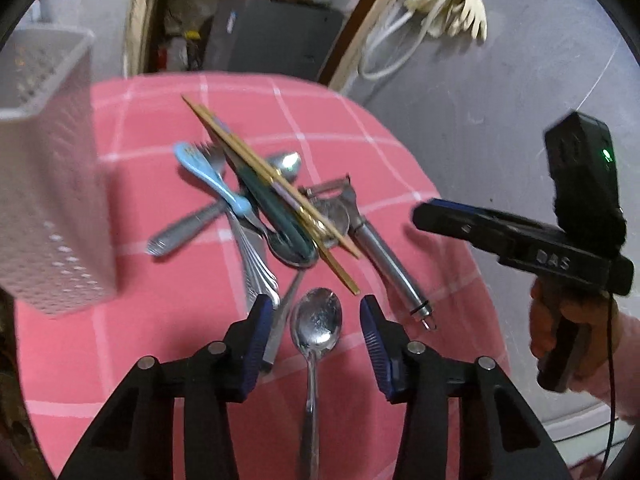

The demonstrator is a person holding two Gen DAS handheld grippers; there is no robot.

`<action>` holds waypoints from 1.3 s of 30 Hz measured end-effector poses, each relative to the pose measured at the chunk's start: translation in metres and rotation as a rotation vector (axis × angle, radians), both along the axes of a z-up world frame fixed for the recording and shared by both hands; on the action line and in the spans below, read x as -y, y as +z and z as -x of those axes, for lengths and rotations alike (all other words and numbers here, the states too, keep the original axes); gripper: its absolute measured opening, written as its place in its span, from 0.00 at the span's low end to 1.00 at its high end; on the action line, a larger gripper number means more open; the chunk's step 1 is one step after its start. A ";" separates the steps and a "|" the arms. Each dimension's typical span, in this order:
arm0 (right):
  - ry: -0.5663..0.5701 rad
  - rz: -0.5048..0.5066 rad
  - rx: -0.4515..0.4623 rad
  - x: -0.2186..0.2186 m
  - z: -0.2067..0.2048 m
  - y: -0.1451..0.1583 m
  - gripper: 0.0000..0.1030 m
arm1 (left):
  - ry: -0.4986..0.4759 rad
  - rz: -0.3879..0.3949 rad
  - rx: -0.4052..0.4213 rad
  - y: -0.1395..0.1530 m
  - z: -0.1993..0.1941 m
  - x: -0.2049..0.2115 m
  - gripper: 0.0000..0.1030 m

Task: Organize utensils
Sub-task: 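Lower the right tool onto the metal peeler and close on its handle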

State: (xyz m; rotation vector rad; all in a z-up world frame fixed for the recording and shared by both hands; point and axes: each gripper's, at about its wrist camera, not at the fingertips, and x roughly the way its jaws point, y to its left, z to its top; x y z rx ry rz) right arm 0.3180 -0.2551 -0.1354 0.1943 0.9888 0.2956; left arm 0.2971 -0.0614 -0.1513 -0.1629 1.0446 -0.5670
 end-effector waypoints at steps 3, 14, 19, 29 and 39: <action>0.037 0.006 -0.050 -0.005 -0.017 -0.017 0.33 | -0.022 -0.001 -0.041 -0.010 -0.007 0.005 0.38; 0.071 -0.015 -0.141 -0.009 -0.054 -0.045 0.30 | -0.069 -0.024 -0.147 -0.037 -0.031 0.028 0.20; 0.080 -0.023 -0.203 -0.016 -0.071 -0.053 0.30 | -0.071 -0.033 -0.165 -0.038 -0.034 0.031 0.10; 0.025 -0.216 -0.314 -0.022 -0.099 -0.076 0.29 | 0.001 0.027 -0.227 -0.038 -0.040 0.022 0.04; -0.026 -0.371 -0.361 -0.021 -0.107 -0.095 0.24 | 0.003 0.111 -0.297 -0.038 -0.033 -0.002 0.03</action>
